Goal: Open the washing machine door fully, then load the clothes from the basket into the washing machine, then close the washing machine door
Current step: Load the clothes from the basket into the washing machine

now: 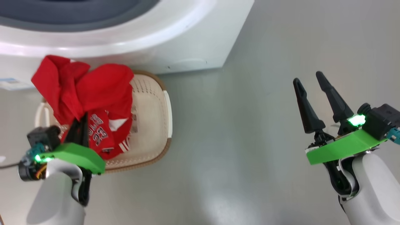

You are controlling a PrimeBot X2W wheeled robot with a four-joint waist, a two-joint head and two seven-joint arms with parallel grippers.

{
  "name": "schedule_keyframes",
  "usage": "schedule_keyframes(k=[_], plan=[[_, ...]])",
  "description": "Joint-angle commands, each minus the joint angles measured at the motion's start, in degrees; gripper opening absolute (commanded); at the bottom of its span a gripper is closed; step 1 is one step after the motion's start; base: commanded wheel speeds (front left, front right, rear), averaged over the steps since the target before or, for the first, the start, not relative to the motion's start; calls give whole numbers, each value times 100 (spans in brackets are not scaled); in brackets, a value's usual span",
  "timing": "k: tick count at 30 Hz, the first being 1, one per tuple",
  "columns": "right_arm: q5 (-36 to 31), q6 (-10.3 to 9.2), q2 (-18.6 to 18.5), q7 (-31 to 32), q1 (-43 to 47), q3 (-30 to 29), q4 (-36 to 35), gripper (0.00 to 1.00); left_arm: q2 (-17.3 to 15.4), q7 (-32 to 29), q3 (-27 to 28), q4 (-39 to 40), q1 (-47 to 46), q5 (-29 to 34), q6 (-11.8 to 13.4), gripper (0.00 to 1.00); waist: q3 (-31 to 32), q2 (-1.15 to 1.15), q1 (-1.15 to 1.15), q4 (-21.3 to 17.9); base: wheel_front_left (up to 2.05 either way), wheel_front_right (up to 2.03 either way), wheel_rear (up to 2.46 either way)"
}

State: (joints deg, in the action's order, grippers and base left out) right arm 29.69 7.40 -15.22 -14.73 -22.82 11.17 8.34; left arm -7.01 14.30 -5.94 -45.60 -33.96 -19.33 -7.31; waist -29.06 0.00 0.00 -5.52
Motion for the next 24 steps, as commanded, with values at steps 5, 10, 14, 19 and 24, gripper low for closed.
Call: schedule_keyframes(k=[5,10,14,19,24], plan=[[91,9,-137,-27,315,146,-72,100,-115,69,167,714,561,-28,-17,0,632,0,0,172,0,0,0],[106,9,-188,-27,509,126,-6,100,3,70,211,1232,1003,-51,-17,0,998,0,0,242,0,0,0],[119,9,-180,-27,612,117,45,100,61,70,243,1522,1192,-30,-17,0,1190,0,0,273,0,0,0],[149,9,-195,-27,781,115,142,100,125,70,348,1998,1538,38,-17,0,1514,0,0,285,0,0,0],[156,9,-204,-27,928,104,207,100,175,70,456,2485,1864,135,-5,0,1770,0,0,289,0,0,0]])
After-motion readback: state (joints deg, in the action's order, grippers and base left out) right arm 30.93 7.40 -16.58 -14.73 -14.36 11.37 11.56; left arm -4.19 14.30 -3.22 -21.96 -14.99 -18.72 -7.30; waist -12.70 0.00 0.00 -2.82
